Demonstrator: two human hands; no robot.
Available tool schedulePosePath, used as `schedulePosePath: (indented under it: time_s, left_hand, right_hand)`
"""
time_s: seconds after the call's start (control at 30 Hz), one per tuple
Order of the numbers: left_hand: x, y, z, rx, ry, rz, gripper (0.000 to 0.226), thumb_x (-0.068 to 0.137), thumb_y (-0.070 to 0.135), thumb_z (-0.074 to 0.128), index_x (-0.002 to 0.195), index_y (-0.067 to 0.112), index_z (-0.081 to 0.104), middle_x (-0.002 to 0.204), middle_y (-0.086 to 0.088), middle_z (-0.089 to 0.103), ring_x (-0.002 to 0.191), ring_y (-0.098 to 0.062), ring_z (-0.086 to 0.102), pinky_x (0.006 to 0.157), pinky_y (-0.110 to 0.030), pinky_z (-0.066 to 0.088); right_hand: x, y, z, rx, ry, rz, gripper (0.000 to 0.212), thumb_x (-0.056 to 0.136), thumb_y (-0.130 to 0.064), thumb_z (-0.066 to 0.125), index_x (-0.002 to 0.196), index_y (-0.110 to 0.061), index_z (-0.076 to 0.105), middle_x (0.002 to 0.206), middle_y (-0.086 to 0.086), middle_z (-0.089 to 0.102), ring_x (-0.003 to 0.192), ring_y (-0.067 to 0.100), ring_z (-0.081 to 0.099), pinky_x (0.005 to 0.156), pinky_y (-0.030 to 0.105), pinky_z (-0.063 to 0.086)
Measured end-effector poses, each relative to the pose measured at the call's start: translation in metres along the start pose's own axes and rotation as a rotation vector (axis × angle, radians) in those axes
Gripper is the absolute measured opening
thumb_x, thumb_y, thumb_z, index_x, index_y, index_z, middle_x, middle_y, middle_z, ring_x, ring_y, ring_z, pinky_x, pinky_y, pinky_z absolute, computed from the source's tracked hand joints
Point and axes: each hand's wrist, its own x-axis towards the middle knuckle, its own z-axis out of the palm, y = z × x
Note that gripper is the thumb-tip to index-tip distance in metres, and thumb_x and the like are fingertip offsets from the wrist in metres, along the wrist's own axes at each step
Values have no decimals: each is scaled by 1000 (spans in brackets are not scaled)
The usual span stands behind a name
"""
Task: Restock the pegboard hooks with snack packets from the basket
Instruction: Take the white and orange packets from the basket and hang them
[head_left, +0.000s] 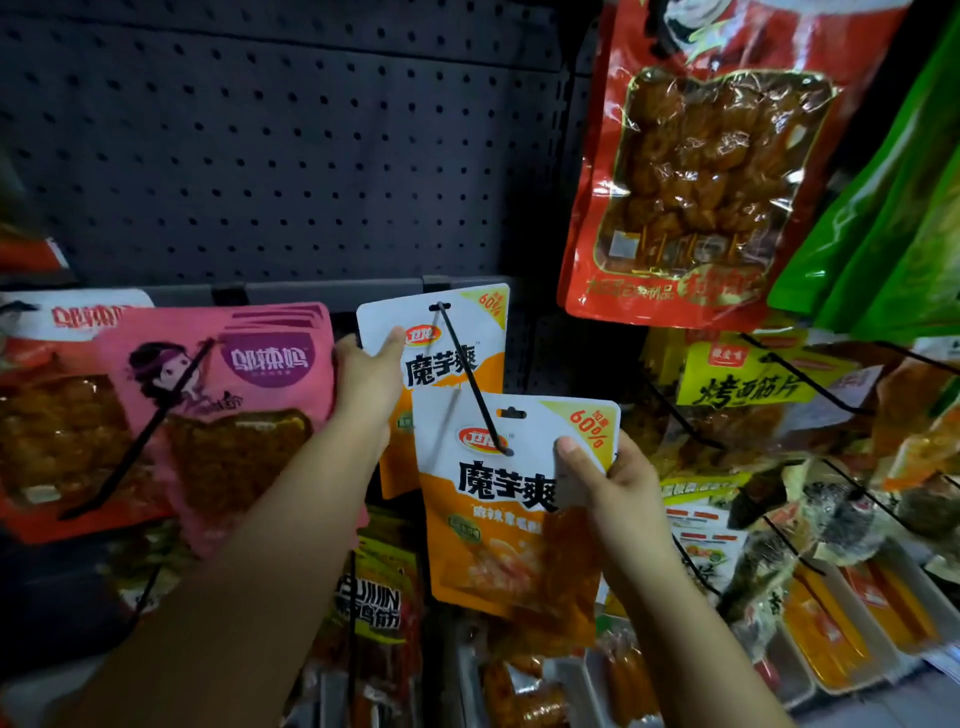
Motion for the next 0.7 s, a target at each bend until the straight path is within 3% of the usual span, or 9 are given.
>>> schedulePosePath:
  time_s: [0.1, 0.17, 0.23, 0.3, 0.37, 0.47, 0.6, 0.7]
  left_hand:
    - [-42, -12, -27, 69, -46, 48, 61, 93, 40, 54, 144, 19, 27, 150, -1, 35, 135, -22, 37, 111, -38, 31]
    - [-75, -22, -47, -17, -179, 78, 55, 90, 53, 50, 137, 27, 41, 142, 6, 47, 130, -16, 45, 109, -38, 33]
    - [-108, -26, -61, -138, -394, 48, 47, 82, 64, 50, 118, 35, 61, 123, 9, 65, 113, -11, 61, 95, -36, 48]
    - [-131, -28, -68, -159, -485, 91, 36, 80, 57, 58, 105, 34, 68, 107, 8, 72, 98, -11, 69, 74, -25, 56]
    - [-144, -27, -71, -161, -418, 138, 29, 76, 43, 64, 99, 27, 70, 97, 7, 75, 88, -15, 72, 63, -20, 55]
    - [-154, -25, -77, -191, -324, 190, 25, 73, 36, 65, 93, 24, 71, 91, 6, 76, 83, -17, 73, 60, -20, 55]
    - [-166, -9, -82, -261, -348, 317, 12, 78, 33, 67, 89, 33, 72, 91, 6, 76, 81, -14, 73, 62, -21, 55]
    - [-167, 4, -81, -279, -321, 357, 12, 81, 27, 65, 90, 30, 72, 92, 5, 76, 82, -15, 73, 63, -21, 55]
  right_hand:
    - [-11, -7, -7, -5, -44, -4, 7, 88, -22, 64, 95, -20, 67, 89, -1, 75, 82, 13, 71, 66, 24, 55]
    - [-20, -13, -9, -11, -78, -10, 8, 88, -20, 64, 95, -21, 67, 90, -2, 76, 84, 13, 71, 69, 25, 57]
    - [-28, -16, -9, -14, -109, -6, 9, 89, -17, 63, 96, -20, 67, 93, 0, 75, 87, 16, 72, 73, 29, 57]
    - [-37, -18, -7, 3, -115, 6, 10, 90, -14, 62, 97, -17, 67, 95, 4, 75, 88, 20, 72, 75, 32, 57]
    - [-46, -19, -6, 39, -116, 4, 10, 89, -15, 62, 97, -15, 68, 94, 6, 75, 88, 21, 72, 73, 34, 58]
    - [-58, -22, -5, 89, -127, -18, 14, 83, -32, 67, 88, -20, 73, 90, 0, 77, 83, 14, 73, 64, 21, 55]
    - [-61, -31, -4, 132, -114, -48, 21, 77, -46, 68, 87, -29, 76, 92, 1, 77, 89, 22, 72, 76, 37, 57]
    - [-60, -43, -2, 183, -99, -95, 21, 79, -44, 66, 86, -28, 76, 90, 2, 77, 86, 21, 73, 71, 33, 58]
